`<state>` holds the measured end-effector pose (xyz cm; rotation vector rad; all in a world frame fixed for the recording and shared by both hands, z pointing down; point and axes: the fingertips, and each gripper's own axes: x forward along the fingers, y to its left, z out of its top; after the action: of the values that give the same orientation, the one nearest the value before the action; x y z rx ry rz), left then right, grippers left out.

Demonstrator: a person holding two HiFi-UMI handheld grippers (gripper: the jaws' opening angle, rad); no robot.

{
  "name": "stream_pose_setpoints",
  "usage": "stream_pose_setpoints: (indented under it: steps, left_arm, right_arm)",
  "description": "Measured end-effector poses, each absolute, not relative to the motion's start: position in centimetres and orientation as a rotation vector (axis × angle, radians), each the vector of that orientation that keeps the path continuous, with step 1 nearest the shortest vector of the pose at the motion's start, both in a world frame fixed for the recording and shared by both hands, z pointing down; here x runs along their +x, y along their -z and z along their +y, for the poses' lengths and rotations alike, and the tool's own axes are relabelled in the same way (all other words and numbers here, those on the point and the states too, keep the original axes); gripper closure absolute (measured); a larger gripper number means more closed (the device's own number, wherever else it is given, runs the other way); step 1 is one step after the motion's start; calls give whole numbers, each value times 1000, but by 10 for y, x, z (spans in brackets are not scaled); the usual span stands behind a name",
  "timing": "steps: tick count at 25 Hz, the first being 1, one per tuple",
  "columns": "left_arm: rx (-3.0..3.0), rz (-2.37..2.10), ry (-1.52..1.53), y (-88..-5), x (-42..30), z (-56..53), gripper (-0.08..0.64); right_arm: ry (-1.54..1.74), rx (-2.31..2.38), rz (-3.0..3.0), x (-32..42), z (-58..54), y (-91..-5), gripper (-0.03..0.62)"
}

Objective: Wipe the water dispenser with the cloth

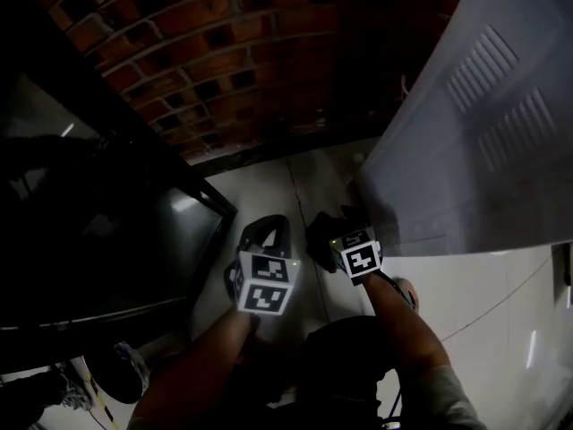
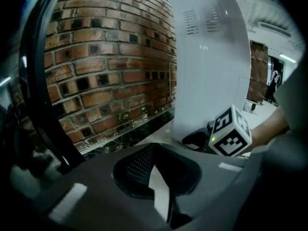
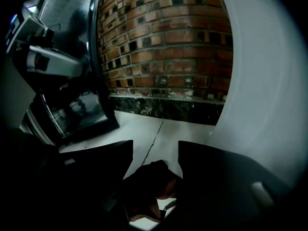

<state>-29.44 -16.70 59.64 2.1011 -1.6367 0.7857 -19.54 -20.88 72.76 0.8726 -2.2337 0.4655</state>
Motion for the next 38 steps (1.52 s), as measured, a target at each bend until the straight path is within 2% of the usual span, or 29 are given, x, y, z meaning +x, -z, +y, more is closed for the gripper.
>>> stream_pose_setpoints:
  steps: [8,13,14,20,21,30,38]
  left_arm:
    - [2114,-1589,-763,-591,-286,-168,560]
    - [2111,-1608,-657,-569,-288,-168,560]
    - [2115,-1612,-653,-568,-287,-168,560]
    - [2112,-1647,-733,-574,-302,-167,560]
    - [2105,-1662,-736,-573,-307,-169,560]
    - [2140,-1731,-661,-537,-296,-179,560]
    - [2313,-1864,-669,-456,-280,-186,560]
  right_arm:
    - [-576,651,-2037,-191,-175,-825,207]
    - [-543,588,-1937,-193,-166,-860,203]
    - [-535,588,-1926,-194,-166,-862,224]
    - [-543,536,-1882,-202,-156,-866,467]
    - [-528,538,-1891,-203,-158,-861,491]
    - [-479,838,-2132,-205,-199,-734,508]
    - [-161,1173,-2392,-200,-221,-518,509]
